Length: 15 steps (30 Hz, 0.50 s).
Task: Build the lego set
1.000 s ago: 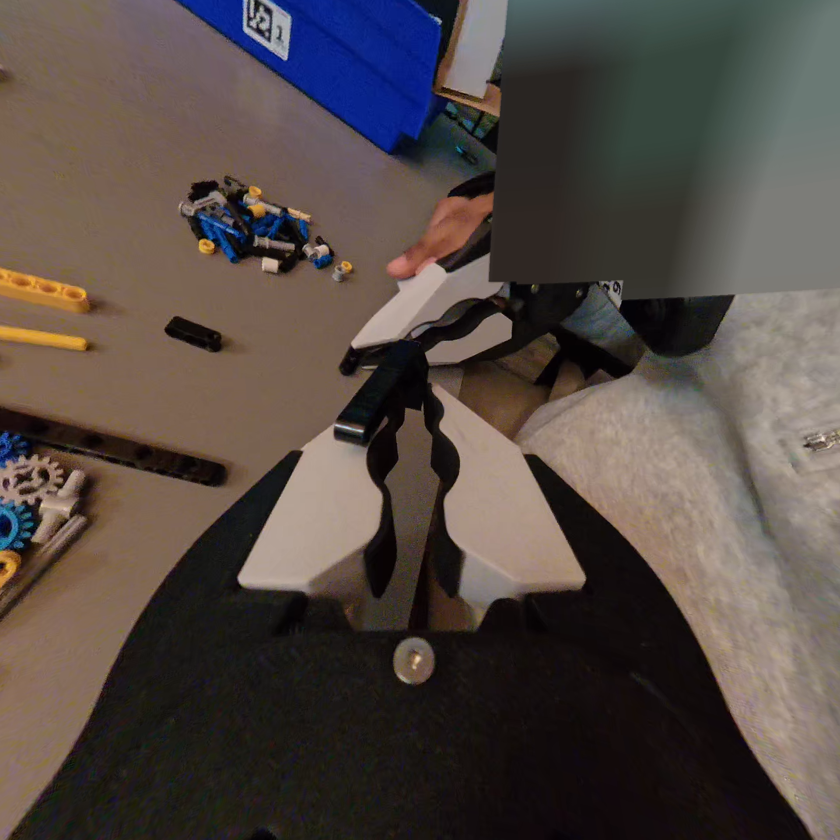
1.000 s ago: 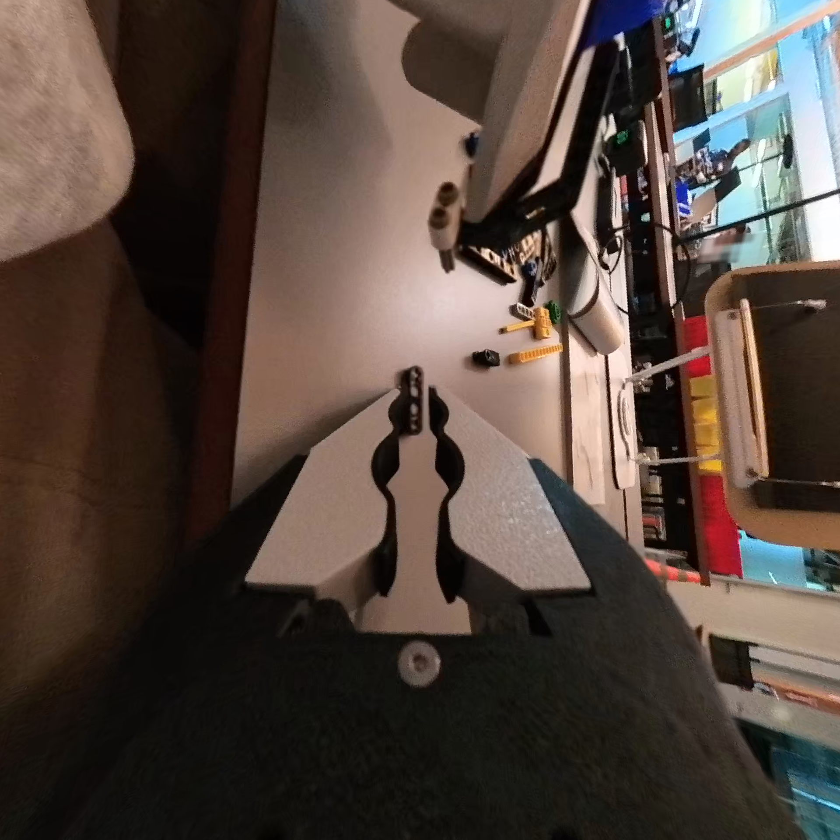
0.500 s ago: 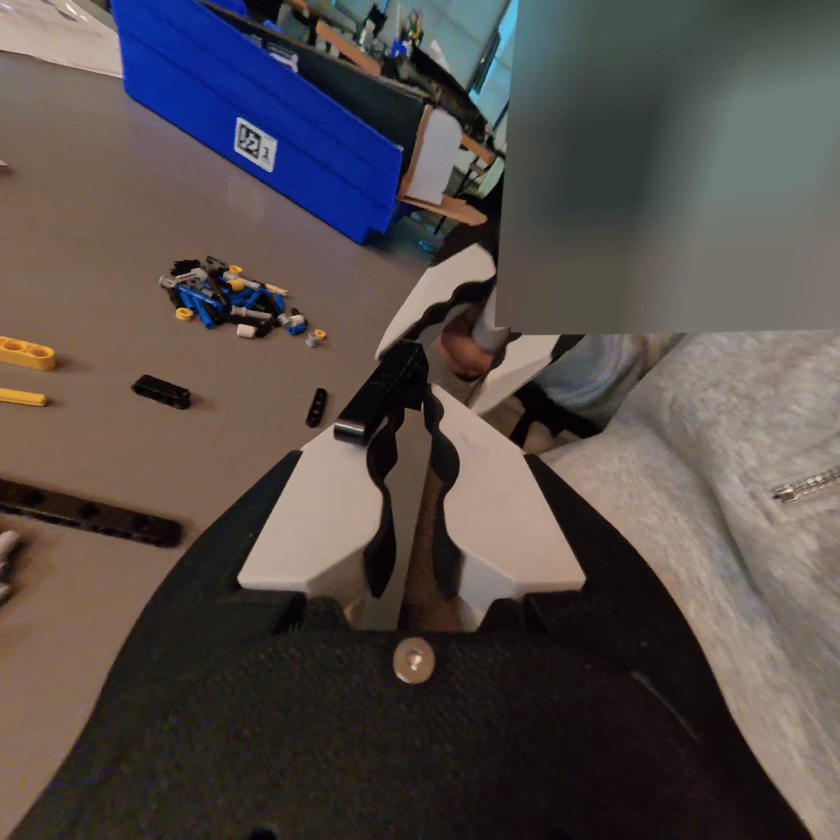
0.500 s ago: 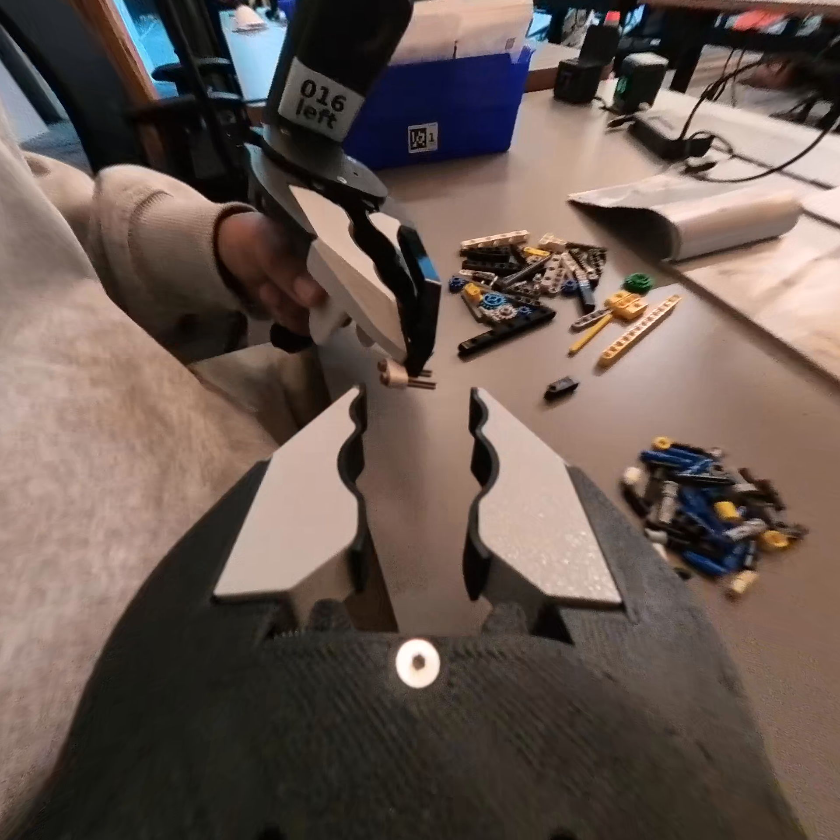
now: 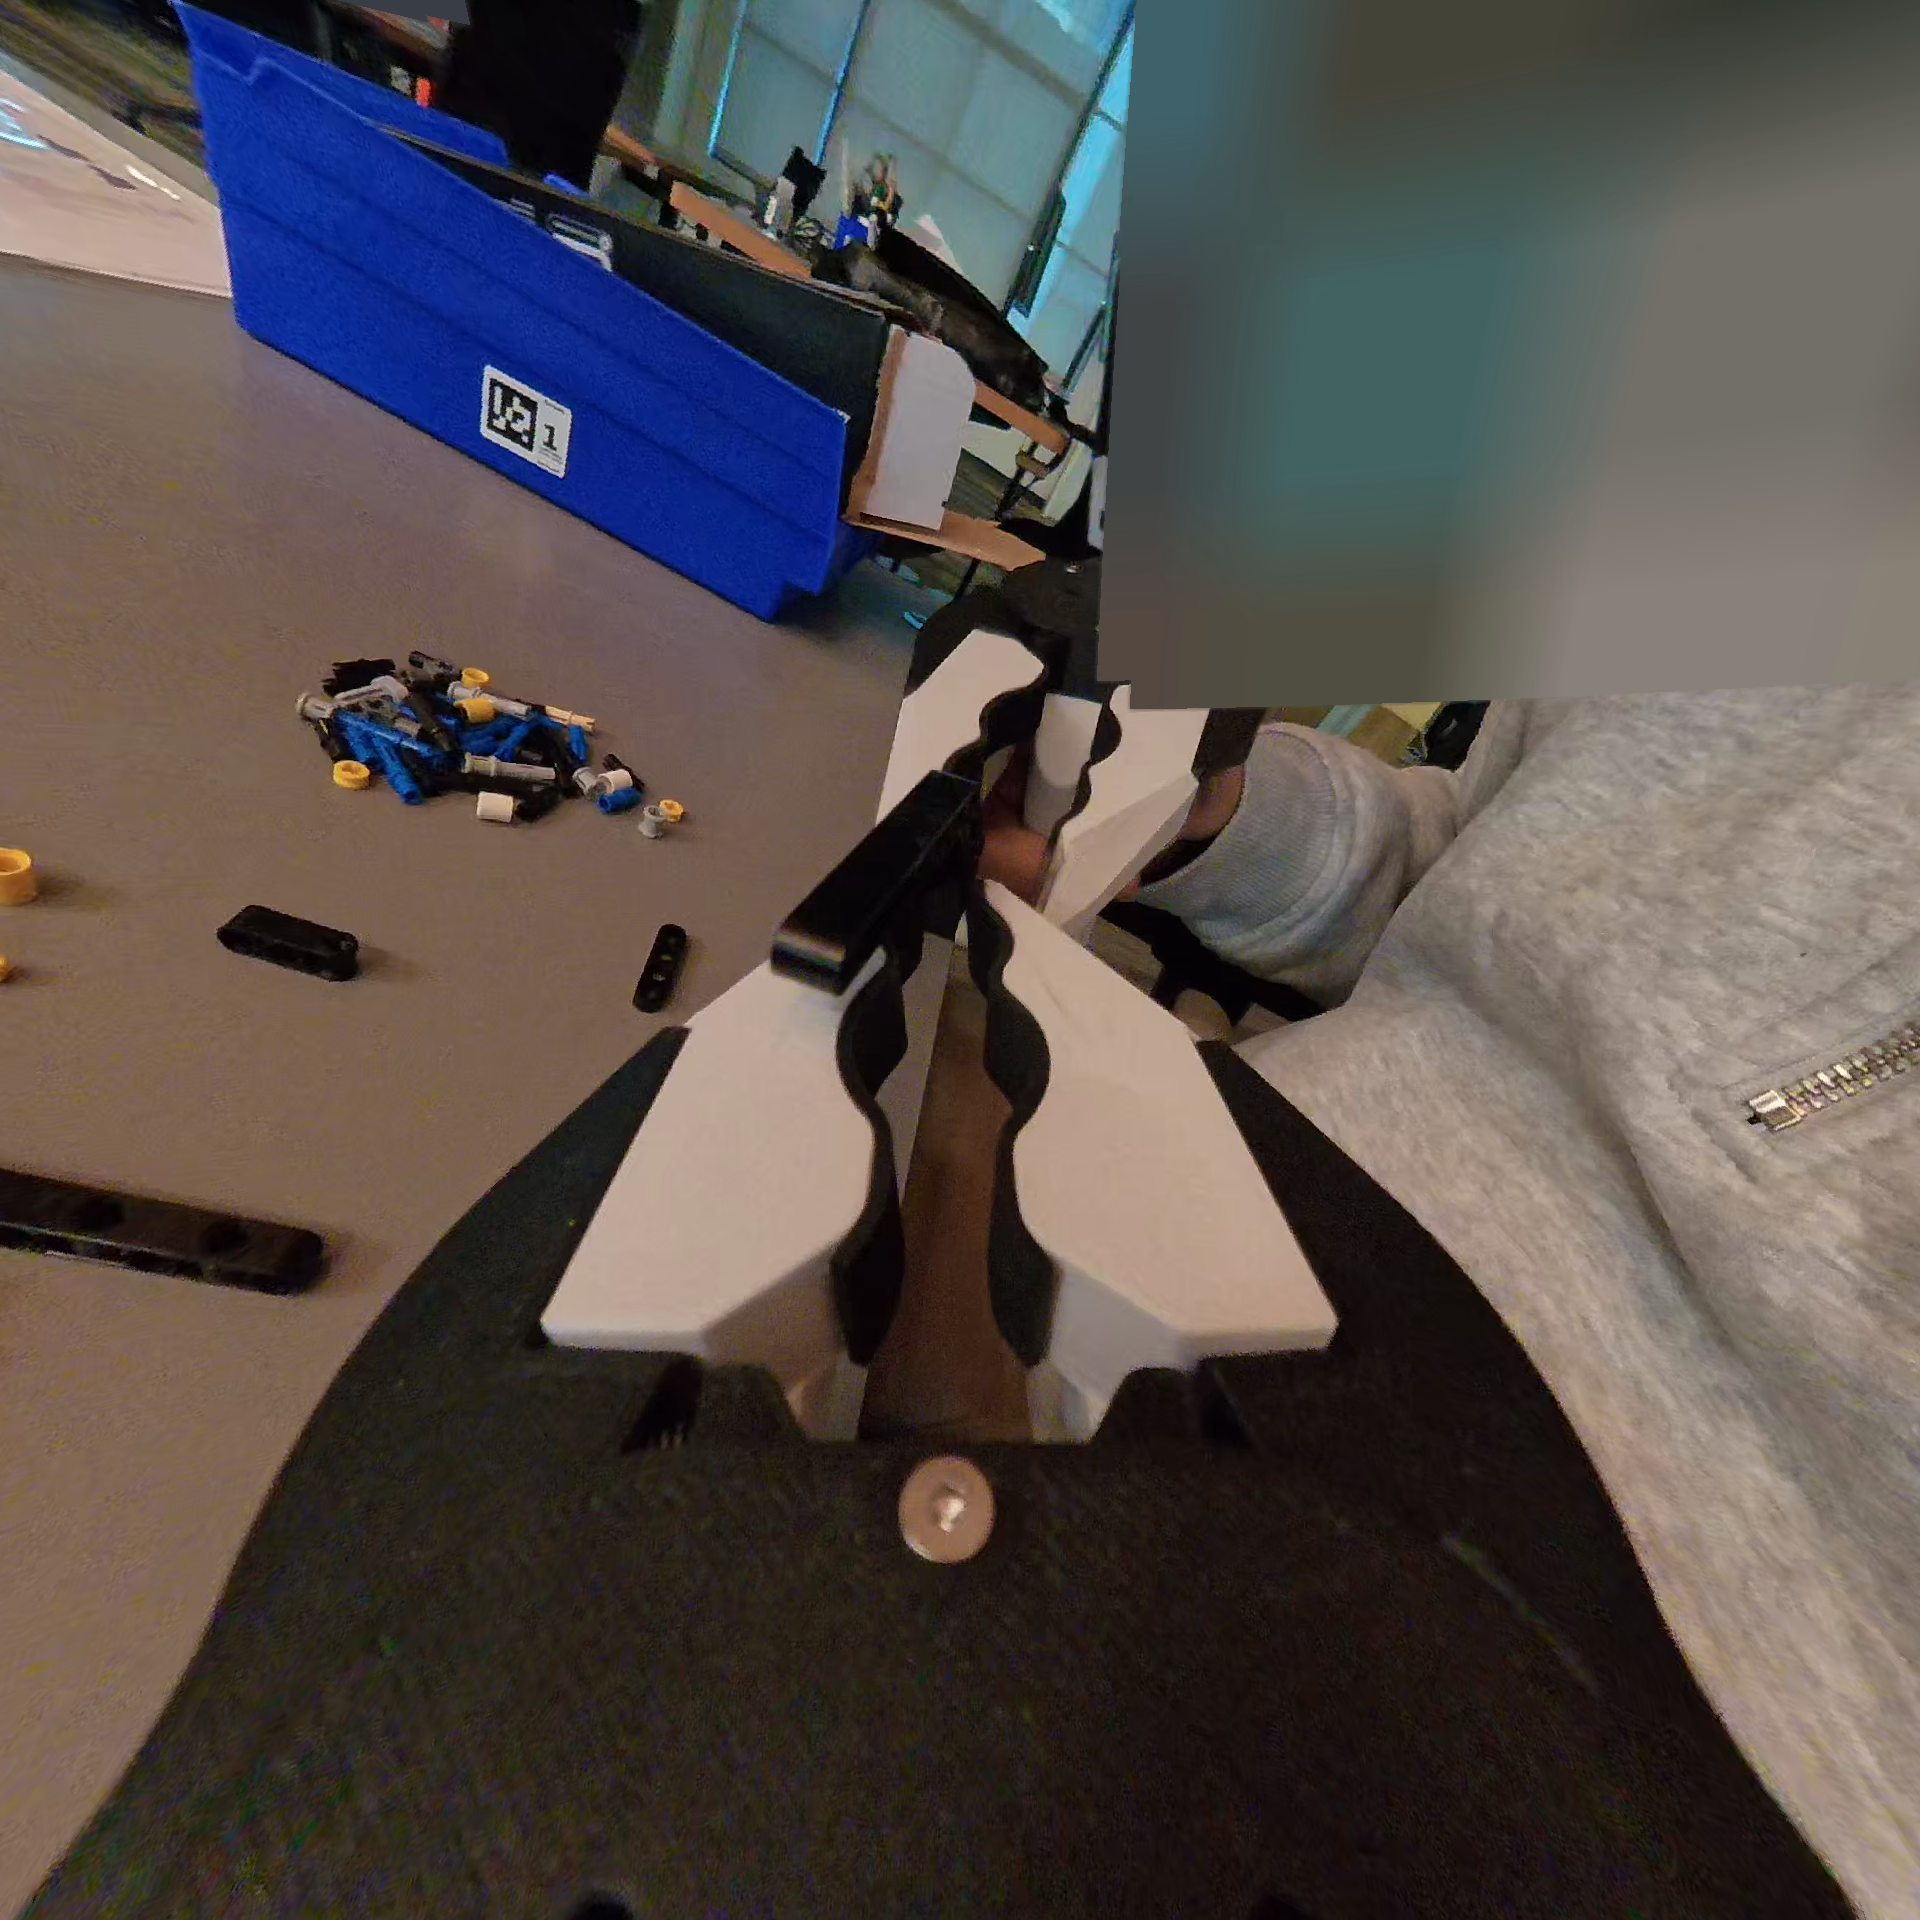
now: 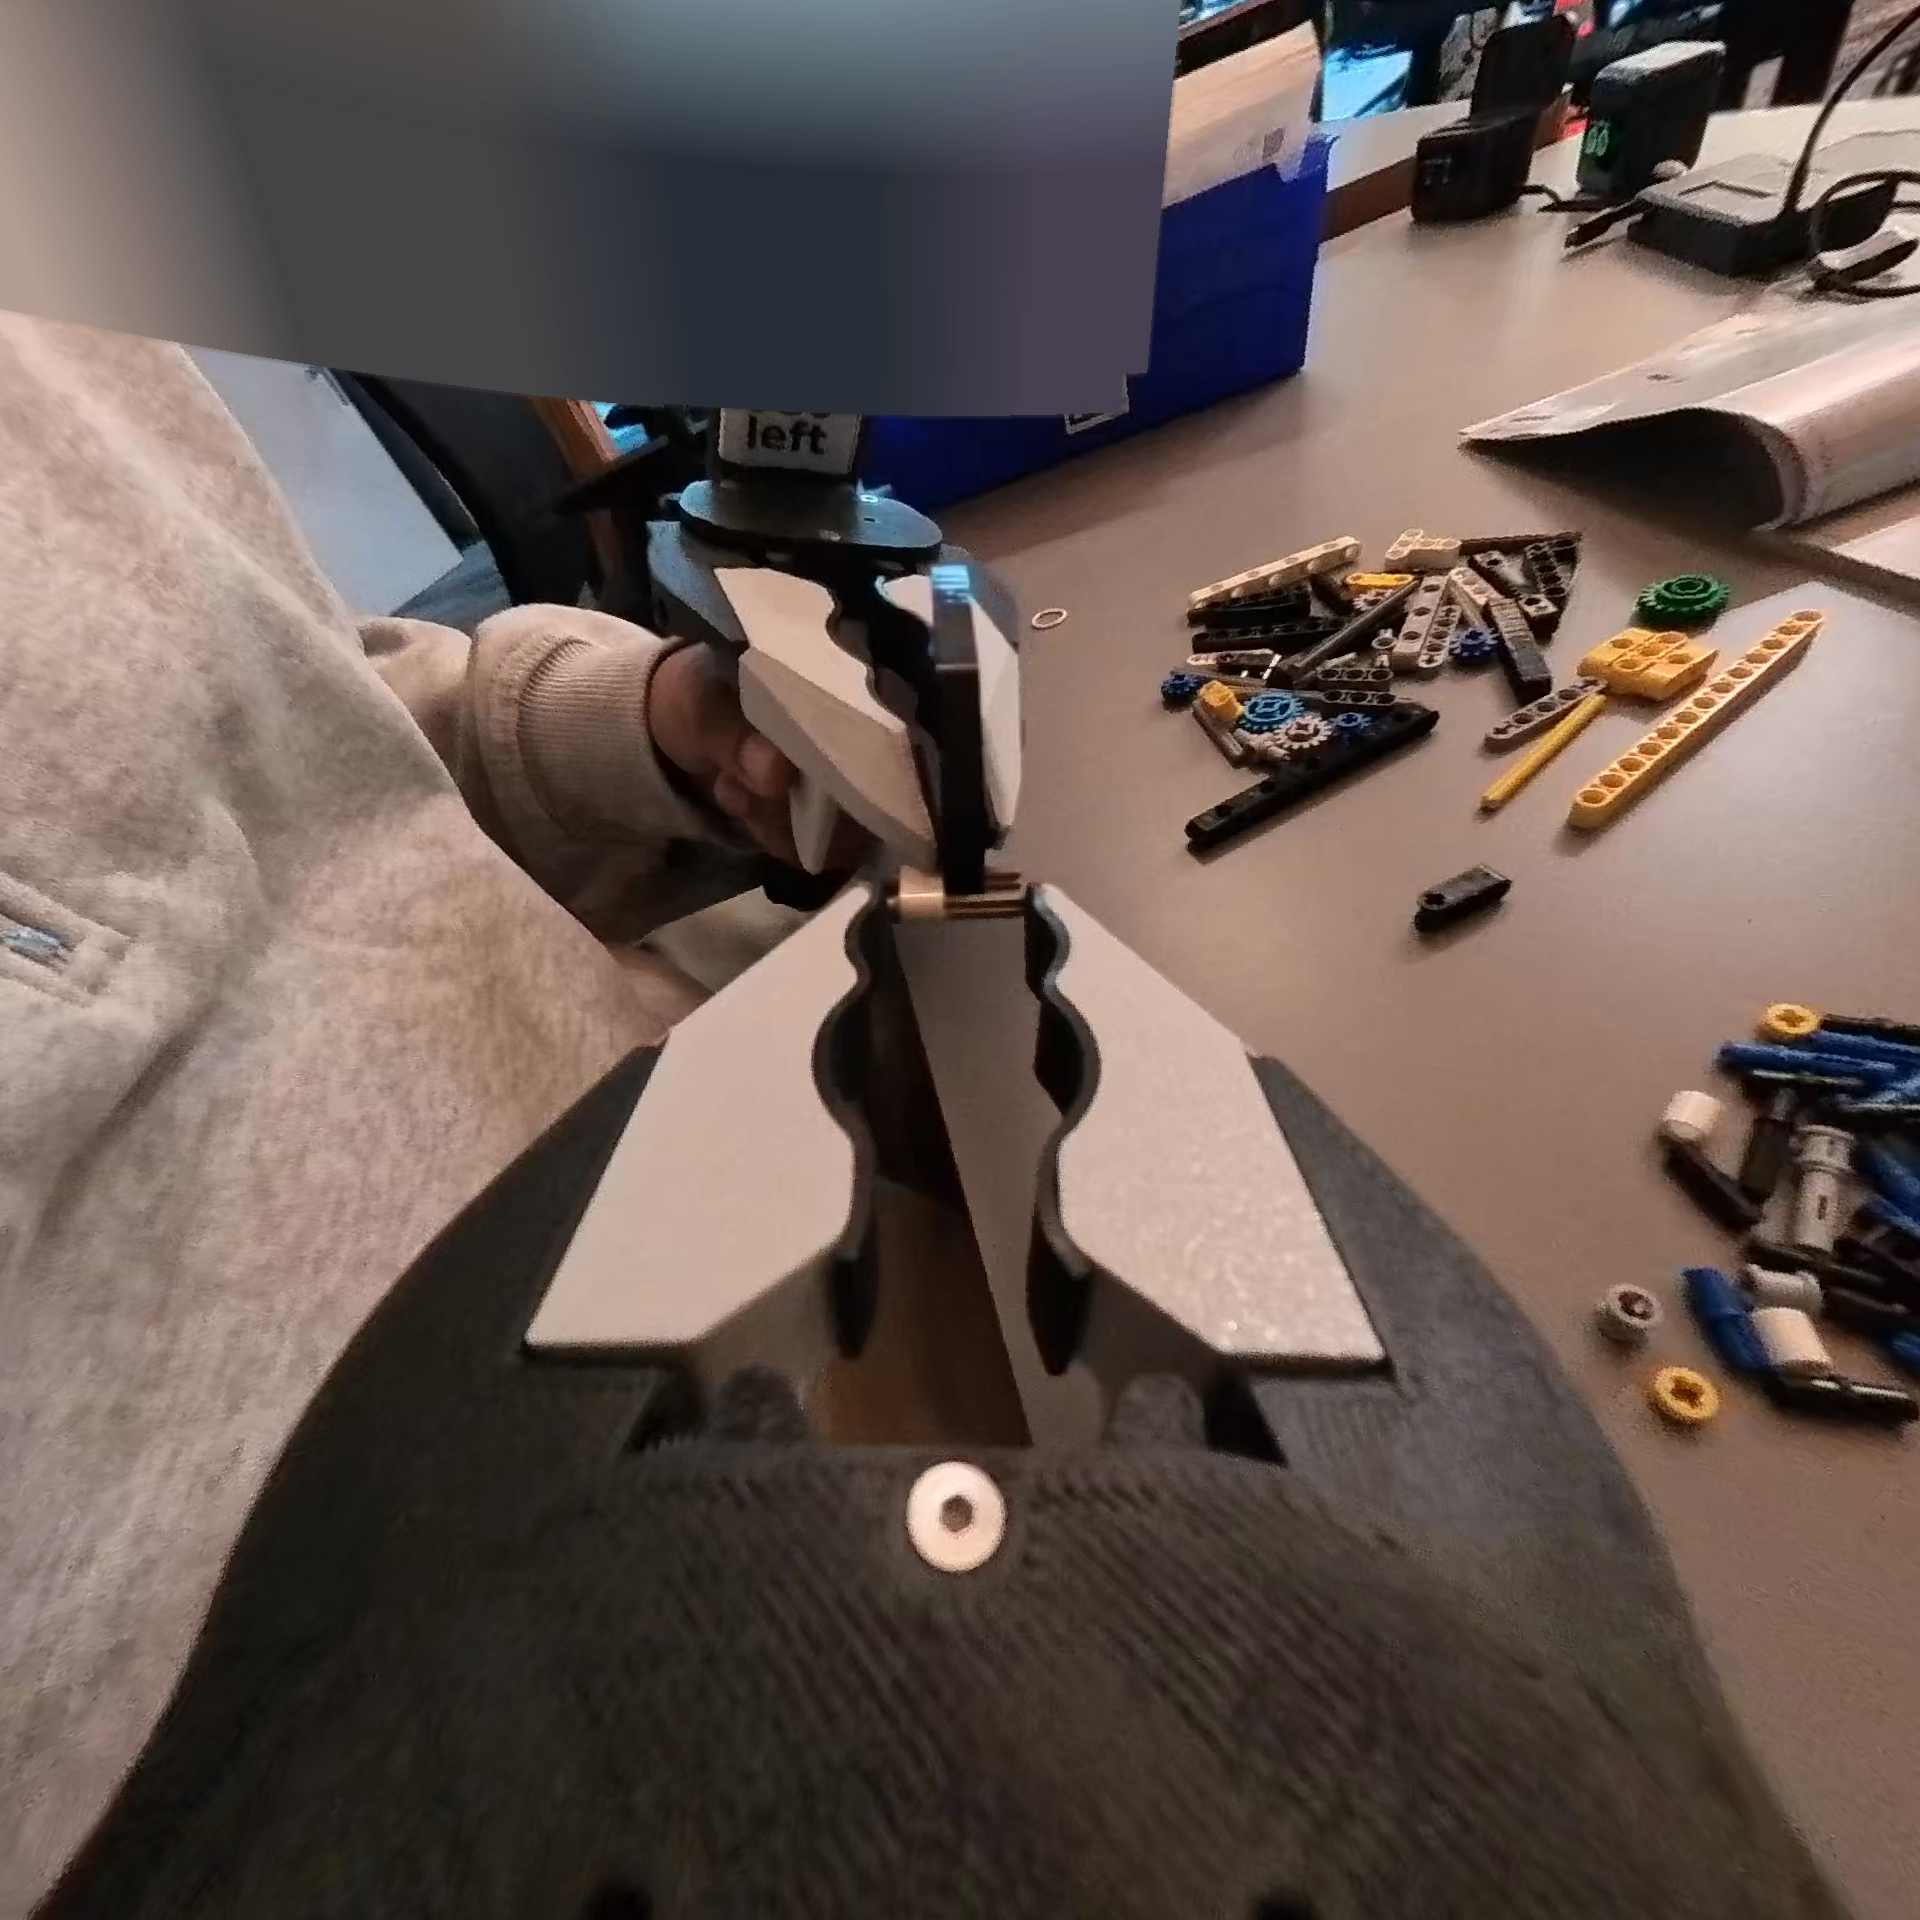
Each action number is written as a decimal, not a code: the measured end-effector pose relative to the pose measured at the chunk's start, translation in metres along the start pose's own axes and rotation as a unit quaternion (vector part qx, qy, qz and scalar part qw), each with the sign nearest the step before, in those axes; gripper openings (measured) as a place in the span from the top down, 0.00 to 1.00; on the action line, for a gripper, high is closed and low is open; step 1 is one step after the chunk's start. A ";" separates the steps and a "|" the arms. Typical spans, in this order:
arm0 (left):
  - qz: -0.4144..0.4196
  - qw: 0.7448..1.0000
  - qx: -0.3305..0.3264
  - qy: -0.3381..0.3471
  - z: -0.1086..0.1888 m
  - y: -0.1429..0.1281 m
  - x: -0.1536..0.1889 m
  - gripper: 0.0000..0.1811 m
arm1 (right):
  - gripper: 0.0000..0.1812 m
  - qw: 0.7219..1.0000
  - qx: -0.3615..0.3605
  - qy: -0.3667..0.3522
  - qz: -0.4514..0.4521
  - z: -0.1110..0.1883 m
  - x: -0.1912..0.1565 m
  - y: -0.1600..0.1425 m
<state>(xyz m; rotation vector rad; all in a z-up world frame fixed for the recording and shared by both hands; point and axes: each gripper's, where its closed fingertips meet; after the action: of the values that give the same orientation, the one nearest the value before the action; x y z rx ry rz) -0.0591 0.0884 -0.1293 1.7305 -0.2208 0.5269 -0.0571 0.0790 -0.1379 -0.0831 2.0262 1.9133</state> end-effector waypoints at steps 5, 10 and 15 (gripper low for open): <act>0.001 1.000 -0.010 0.007 0.000 -0.003 -0.001 0.96 | 0.87 1.000 -0.005 -0.003 0.022 0.003 0.001 -0.002; -0.036 0.998 -0.008 0.056 0.016 0.005 -0.017 0.78 | 0.87 0.998 -0.031 -0.014 0.055 0.010 0.012 -0.009; -0.047 0.995 -0.076 0.040 0.020 -0.008 -0.012 0.78 | 0.86 0.993 -0.099 0.011 0.056 0.006 0.010 -0.030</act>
<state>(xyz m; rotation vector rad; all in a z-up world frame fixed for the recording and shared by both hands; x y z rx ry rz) -0.0614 0.0691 -0.1449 1.5613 -0.1176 0.4969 -0.0569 0.0843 -0.1700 -0.0415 1.8849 2.1887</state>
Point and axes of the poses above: each gripper's, where its closed fingertips meet, z back along the fingers, y out of its top, x = y × z across the jaws, and after that the axes turned 15 degrees about x, right-handed
